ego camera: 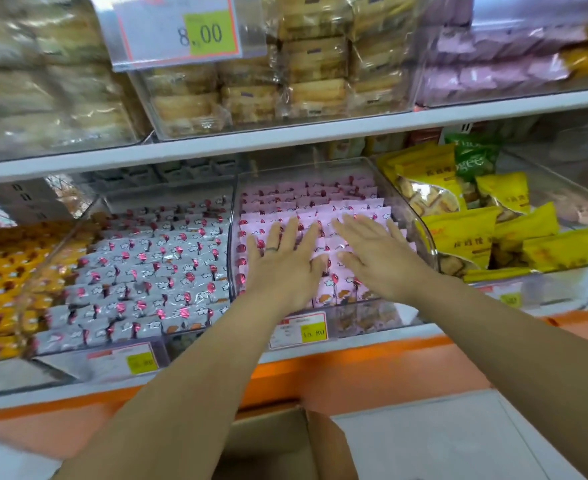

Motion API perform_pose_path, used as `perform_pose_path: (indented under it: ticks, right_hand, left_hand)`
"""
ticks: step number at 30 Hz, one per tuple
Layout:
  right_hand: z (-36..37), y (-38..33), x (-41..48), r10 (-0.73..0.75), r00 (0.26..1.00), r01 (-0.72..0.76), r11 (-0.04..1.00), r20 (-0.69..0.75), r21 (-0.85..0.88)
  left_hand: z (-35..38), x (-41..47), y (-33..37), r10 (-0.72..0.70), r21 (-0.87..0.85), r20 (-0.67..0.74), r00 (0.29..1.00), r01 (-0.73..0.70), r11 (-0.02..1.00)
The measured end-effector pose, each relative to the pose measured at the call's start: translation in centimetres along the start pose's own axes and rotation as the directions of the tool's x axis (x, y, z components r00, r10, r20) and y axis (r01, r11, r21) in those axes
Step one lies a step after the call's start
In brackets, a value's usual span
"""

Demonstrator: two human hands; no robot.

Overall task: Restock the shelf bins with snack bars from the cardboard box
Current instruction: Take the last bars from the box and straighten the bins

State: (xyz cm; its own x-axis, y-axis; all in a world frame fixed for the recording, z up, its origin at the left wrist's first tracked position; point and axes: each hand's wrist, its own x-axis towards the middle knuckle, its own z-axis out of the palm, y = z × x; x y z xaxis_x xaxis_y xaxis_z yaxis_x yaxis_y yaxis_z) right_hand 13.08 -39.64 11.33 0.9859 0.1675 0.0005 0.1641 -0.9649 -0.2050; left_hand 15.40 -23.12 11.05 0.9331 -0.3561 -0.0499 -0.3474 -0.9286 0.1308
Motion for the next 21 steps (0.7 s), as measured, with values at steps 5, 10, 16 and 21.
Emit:
perform_pose_path:
  ticks: [5,10,16,21]
  right_hand:
    - [-0.4,-1.0,-4.3,-0.047,0.990,0.044,0.999,-0.130,-0.026]
    - [1.0,0.0,-4.3,-0.076,0.997,0.076,0.997,-0.002,-0.027]
    - [0.8,0.1,-4.9,-0.099,0.989,0.116,0.979,-0.112,0.165]
    - [1.5,1.2,-6.4,-0.157,0.988,0.157,0.988,-0.009,-0.011]
  left_hand:
    - [0.4,-3.9,-0.1,0.134,0.003,-0.114,0.984,-0.134,0.991]
    - [1.2,-3.3,-0.5,0.165,0.021,0.012,0.986,-0.165,0.986]
    - [1.5,-3.8,-0.3,0.216,-0.015,-0.179,0.960,-0.222,0.975]
    - [2.4,-6.0,-0.7,0.376,0.067,-0.204,0.904,-0.370,0.926]
